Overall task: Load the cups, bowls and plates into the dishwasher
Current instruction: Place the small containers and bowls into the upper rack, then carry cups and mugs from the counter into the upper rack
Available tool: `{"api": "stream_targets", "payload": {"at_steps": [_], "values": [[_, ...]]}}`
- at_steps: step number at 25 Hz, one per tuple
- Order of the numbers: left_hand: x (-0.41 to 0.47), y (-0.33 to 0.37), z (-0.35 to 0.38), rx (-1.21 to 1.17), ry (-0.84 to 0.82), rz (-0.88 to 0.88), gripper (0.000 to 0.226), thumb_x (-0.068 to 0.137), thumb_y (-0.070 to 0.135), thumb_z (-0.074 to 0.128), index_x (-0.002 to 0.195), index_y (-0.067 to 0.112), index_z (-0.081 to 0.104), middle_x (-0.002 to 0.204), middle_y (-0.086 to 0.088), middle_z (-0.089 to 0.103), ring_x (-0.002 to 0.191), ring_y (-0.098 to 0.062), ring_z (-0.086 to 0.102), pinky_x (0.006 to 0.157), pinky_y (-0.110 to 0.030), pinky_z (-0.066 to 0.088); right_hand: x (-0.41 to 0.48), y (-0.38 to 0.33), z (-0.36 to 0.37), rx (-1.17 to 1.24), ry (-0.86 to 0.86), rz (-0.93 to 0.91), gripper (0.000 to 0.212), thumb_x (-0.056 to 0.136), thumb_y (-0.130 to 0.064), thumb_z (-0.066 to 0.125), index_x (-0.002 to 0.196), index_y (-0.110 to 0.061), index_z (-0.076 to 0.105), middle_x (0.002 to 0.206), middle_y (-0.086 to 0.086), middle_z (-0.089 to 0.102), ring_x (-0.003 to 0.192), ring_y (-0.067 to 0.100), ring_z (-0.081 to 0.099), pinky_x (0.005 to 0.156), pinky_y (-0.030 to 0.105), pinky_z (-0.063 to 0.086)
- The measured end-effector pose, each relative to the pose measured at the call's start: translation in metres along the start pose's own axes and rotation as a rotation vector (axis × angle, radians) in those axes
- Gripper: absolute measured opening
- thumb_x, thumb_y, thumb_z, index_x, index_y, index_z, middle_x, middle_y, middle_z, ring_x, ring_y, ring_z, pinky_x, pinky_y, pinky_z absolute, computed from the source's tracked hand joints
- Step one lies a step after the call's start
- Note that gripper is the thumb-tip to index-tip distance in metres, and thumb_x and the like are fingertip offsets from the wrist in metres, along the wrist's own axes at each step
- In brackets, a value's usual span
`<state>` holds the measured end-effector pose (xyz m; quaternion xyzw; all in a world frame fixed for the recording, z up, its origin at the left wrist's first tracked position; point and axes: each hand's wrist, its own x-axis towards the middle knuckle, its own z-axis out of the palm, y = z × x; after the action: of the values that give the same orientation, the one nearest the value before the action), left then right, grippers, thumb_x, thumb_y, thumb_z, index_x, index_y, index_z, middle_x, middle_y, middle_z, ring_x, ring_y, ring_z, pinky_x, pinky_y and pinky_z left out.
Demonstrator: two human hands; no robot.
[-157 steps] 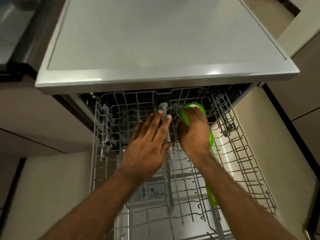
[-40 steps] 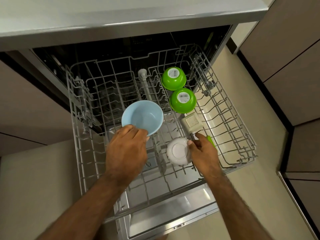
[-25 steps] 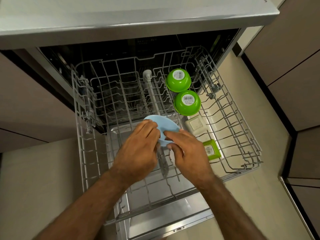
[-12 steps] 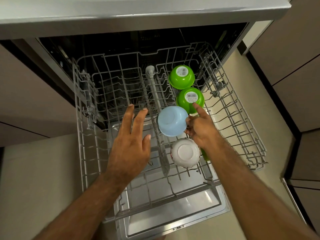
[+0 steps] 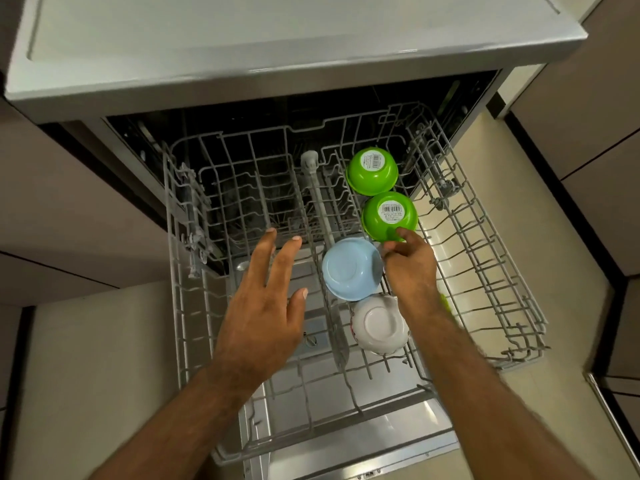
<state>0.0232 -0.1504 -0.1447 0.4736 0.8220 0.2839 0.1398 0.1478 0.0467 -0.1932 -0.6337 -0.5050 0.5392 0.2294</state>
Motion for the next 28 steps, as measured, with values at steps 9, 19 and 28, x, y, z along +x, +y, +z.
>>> {"api": "stream_targets", "payload": {"at_steps": [9, 19, 28], "values": [[0.000, 0.028, -0.091, 0.369, -0.055, 0.053, 0.086, 0.100, 0.051, 0.050, 0.164, 0.024, -0.001, 0.172, 0.004, -0.009, 0.157, -0.015, -0.013, 0.128, -0.043, 0.001, -0.105, -0.094, 0.005, -0.195, -0.181, -0.355, 0.037, 0.090, -0.014, 0.073, 0.126, -0.021, 0.066, 0.108, -0.009, 0.069, 0.099, 0.007, 0.064, 0.088, 0.021, 0.049], [0.001, 0.094, -0.293, 0.433, 0.114, -0.002, 0.083, 0.103, 0.056, 0.043, 0.164, 0.021, -0.002, 0.172, -0.001, -0.007, 0.157, -0.017, -0.013, 0.129, -0.042, -0.001, -0.250, -0.281, 0.017, -0.204, -0.507, -0.700, 0.047, 0.090, -0.026, 0.075, 0.134, -0.023, 0.060, 0.121, -0.011, 0.067, 0.112, 0.002, 0.062, 0.093, 0.025, 0.053], [-0.045, 0.108, -0.439, 0.462, 0.322, -0.115, 0.090, 0.100, 0.050, 0.054, 0.164, 0.024, -0.004, 0.172, 0.001, -0.003, 0.157, -0.017, -0.011, 0.127, -0.039, -0.002, -0.367, -0.390, 0.039, -0.397, -0.641, -1.046, 0.074, 0.090, -0.034, 0.073, 0.153, -0.022, 0.037, 0.155, 0.000, 0.045, 0.140, 0.017, 0.043, 0.114, 0.039, 0.040]]}}
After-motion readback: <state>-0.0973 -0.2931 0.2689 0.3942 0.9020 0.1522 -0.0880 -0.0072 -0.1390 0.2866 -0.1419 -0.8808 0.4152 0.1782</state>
